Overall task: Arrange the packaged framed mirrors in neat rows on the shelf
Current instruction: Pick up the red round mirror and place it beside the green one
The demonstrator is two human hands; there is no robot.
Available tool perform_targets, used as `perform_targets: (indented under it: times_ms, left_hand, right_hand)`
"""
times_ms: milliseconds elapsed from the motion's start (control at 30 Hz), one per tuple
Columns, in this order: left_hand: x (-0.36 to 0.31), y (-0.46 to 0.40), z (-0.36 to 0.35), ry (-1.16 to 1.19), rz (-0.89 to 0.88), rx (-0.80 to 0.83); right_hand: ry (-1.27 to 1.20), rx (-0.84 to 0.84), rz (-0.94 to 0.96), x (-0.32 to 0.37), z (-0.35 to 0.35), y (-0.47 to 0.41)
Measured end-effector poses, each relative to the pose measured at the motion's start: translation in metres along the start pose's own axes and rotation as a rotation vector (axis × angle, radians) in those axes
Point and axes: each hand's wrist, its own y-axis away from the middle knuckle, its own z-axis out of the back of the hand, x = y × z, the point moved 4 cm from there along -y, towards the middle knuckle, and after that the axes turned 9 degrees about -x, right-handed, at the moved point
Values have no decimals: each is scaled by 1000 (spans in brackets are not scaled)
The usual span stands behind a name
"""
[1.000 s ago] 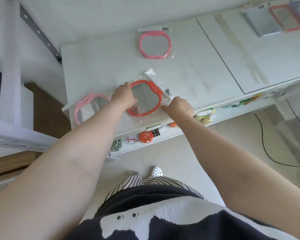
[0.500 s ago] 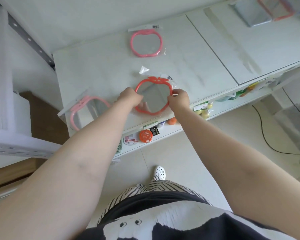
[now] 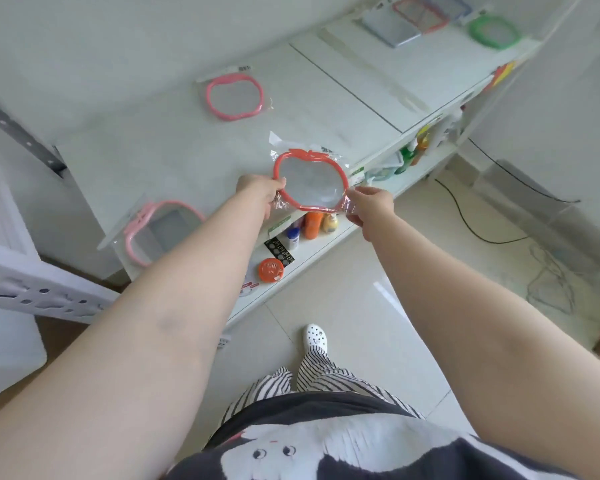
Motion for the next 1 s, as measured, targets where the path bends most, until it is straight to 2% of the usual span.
perform_targets:
  times_ms: [100, 333, 600, 733, 1000]
  left_hand:
    - [1, 9, -10, 12, 22, 4]
    - [13, 50, -69, -43, 114, 227]
    - [12, 87, -160, -92, 49, 324]
    - [12, 105, -225, -93, 69, 276]
    - [7, 125, -341, -96, -24, 179]
  right_hand:
    - [-38, -27, -72, -3, 18, 14]
    - [-262, -149, -136, -10, 96, 20]
    - [-306, -224, -149, -24, 178, -19]
    - [-304, -257, -154, -23, 233, -57]
    - [-246, -233, -110, -11, 324, -136]
